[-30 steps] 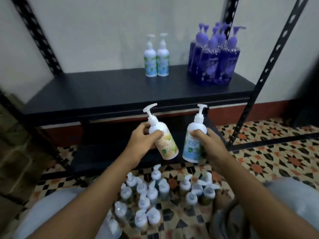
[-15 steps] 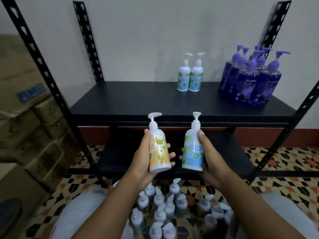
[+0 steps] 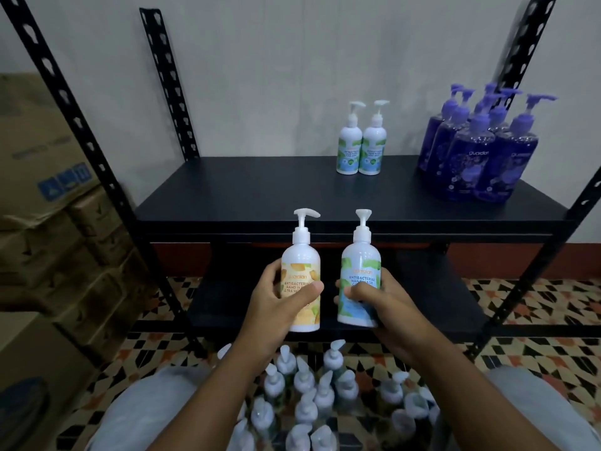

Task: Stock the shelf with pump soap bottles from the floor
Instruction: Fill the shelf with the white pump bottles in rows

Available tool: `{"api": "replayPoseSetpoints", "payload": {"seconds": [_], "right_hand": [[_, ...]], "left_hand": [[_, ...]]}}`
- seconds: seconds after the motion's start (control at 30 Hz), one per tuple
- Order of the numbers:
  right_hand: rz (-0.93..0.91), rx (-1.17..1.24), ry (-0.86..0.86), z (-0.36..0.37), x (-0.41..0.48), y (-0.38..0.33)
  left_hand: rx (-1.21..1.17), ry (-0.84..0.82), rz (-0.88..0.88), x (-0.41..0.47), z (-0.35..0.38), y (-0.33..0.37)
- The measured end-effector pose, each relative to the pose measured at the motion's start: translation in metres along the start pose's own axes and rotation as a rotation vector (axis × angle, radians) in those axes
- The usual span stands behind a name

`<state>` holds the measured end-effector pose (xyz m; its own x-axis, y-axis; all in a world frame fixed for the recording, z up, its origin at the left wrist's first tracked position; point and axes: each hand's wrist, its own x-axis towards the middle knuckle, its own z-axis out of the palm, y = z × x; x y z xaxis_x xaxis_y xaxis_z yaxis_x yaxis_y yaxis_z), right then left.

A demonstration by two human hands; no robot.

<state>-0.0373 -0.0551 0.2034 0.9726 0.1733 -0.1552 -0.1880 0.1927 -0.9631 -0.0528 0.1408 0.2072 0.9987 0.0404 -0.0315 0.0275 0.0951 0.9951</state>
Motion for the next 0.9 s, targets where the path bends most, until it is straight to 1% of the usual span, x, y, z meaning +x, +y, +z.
{"api": "replayPoseSetpoints", "payload": {"seconds": [0.13, 0.23, 0.4, 0.57, 0.67, 0.8, 0.9], "right_hand": [[-0.069, -0.035, 0.019, 0.0, 0.003, -0.008], [-0.099, -0.091, 0.081, 0.002, 0.017, -0.025], [-0.203, -0.155, 0.162, 0.002, 0.063, -0.074], [-0.326, -0.257, 0.215, 0.001, 0.116, -0.115], [-0.372, -0.31, 0.223, -0.003, 0.144, -0.121], [-0.372, -0.387, 0.208, -0.013, 0.168, -0.117], [-0.378, -0.444, 0.233, -0.021, 0.179, -0.111]], "left_hand": [[0.026, -0.026, 0.088, 0.002, 0.008, 0.01], [0.043, 0.013, 0.142, 0.019, 0.013, 0.025], [-0.021, 0.063, 0.176, 0.069, 0.022, 0.053], [-0.085, 0.064, 0.204, 0.124, 0.034, 0.072], [-0.126, 0.055, 0.205, 0.146, 0.037, 0.071], [-0.148, 0.081, 0.194, 0.161, 0.038, 0.066], [-0.165, 0.099, 0.195, 0.169, 0.04, 0.064]]}}
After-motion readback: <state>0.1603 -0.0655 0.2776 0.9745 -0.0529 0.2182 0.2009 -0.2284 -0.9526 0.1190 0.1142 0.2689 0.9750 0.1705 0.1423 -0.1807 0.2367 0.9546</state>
